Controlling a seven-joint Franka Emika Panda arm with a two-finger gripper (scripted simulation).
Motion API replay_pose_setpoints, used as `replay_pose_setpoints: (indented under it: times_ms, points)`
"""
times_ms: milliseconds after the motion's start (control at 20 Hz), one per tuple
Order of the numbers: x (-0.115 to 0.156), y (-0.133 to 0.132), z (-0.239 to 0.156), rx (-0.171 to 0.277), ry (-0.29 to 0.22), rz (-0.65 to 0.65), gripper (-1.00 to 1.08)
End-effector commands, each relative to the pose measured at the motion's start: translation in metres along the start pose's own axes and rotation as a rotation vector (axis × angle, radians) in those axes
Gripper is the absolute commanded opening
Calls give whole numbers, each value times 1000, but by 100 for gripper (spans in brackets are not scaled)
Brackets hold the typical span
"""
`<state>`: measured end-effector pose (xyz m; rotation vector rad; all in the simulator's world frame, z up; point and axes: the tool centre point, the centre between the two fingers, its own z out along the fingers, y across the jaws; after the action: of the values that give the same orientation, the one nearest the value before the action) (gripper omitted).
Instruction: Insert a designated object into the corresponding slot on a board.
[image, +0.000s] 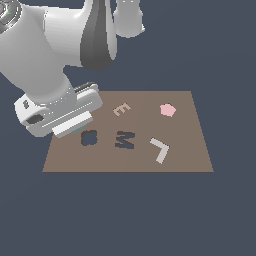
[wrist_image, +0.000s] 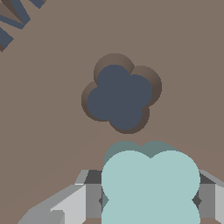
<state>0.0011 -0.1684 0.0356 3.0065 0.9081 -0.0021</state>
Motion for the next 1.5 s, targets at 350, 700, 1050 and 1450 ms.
replay_pose_setpoints:
  times_ms: [350,700,1050,1450]
  points:
    - [23,5,-2,-1,0,-416,-100]
    - [39,2,-4,-1,-1,-705,-100]
    - [51,-4,-4,-1,-2,-920,-100]
    - [58,-10,-5,-1,-2,-1072,-100]
